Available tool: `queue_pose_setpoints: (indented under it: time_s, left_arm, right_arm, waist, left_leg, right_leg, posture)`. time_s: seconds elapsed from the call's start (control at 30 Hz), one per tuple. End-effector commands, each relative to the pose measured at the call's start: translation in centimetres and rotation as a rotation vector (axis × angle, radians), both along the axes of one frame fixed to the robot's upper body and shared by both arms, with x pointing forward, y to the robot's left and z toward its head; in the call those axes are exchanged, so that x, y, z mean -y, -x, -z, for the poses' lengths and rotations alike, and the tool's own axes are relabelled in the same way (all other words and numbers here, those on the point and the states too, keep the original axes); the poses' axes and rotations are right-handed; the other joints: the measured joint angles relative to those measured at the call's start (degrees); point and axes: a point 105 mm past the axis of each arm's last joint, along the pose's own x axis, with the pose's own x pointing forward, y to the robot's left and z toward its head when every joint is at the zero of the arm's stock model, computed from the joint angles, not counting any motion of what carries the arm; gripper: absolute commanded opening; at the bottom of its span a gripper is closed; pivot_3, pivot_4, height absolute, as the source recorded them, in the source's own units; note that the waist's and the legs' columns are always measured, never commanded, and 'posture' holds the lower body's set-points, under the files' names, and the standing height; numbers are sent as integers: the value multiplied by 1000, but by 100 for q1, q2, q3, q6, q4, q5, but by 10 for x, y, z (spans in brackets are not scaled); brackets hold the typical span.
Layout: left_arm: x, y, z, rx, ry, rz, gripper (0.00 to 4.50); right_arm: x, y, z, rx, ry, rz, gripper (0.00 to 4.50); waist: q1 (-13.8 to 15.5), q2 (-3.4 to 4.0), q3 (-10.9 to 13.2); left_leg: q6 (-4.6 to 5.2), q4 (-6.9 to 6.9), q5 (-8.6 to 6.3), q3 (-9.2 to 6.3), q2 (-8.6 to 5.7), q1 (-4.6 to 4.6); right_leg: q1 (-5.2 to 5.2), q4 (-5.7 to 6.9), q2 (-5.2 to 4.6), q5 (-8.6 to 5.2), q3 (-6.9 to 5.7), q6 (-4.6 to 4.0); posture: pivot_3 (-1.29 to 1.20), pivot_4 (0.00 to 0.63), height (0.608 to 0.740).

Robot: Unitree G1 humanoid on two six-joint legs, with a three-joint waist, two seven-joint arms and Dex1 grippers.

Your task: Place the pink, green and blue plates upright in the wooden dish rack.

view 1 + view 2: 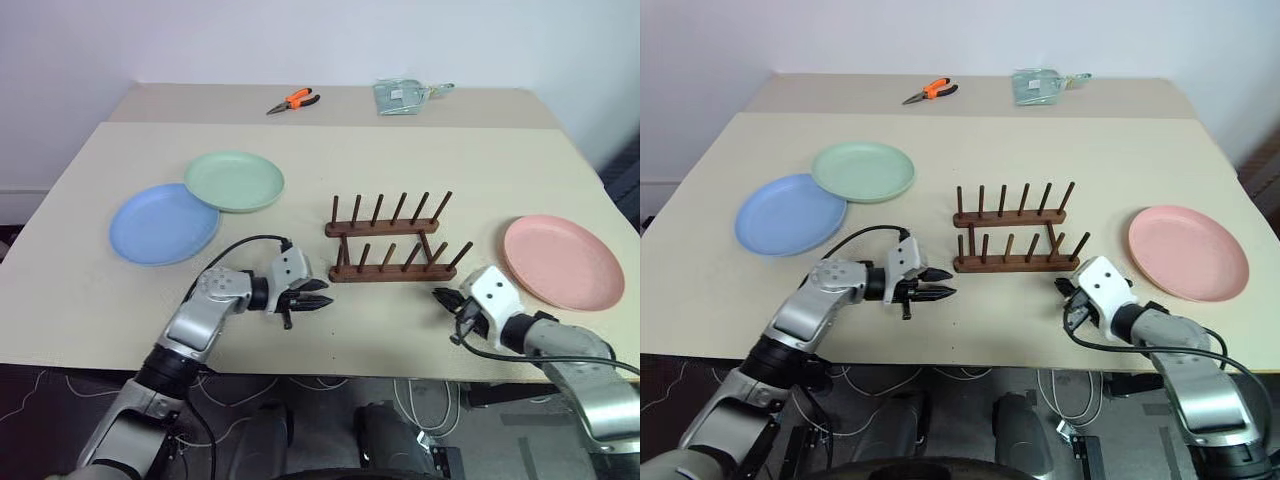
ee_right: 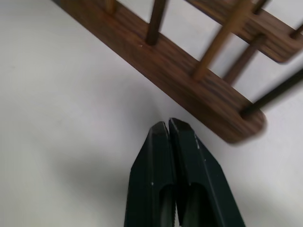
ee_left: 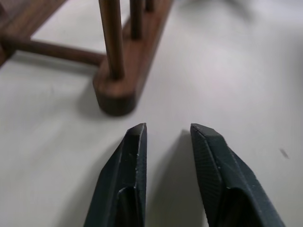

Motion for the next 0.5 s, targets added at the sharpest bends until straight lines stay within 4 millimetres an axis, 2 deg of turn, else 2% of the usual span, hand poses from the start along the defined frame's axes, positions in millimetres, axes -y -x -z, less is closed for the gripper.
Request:
queue_pose_setpoints:
  time_s: [0.03, 0.2, 0.33, 0.5]
  left_arm:
    - [-1, -18, 23, 60, -97, -137, 1343]
    - [-17, -66, 19, 68, -22, -506, 1343]
    - [-12, -75, 14, 82, 3, -523, 1343]
    - [-8, -80, 12, 88, -1, -509, 1343]
  right_arm:
    - [8, -17, -2, 74, 41, 83, 50]
    - [13, -50, 0, 143, 58, 183, 50]
    - [27, -81, -5, 182, 62, 277, 50]
    - [32, -93, -6, 181, 60, 269, 50]
  waist:
    - [32, -1, -2]
    - [6, -14, -9]
    - [-128, -14, -11]
    - [-125, -13, -11]
  left_leg:
    - [0, 3, 0, 0, 0, 2]
    - [8, 8, 6, -2, 0, 12]
    - [20, 3, 16, -2, 0, 20]
    - [20, -4, 17, -3, 0, 21]
  right_leg:
    - [1, 1, 0, 1, 0, -1]
    - [11, 5, 3, 10, 0, -1]
    - [10, 8, 8, 25, 0, -4]
    - [8, 10, 10, 37, 0, 14]
  posture:
    - [0, 150, 740]
    - [0, 150, 740]
    - [0, 150, 740]
    - [0, 150, 740]
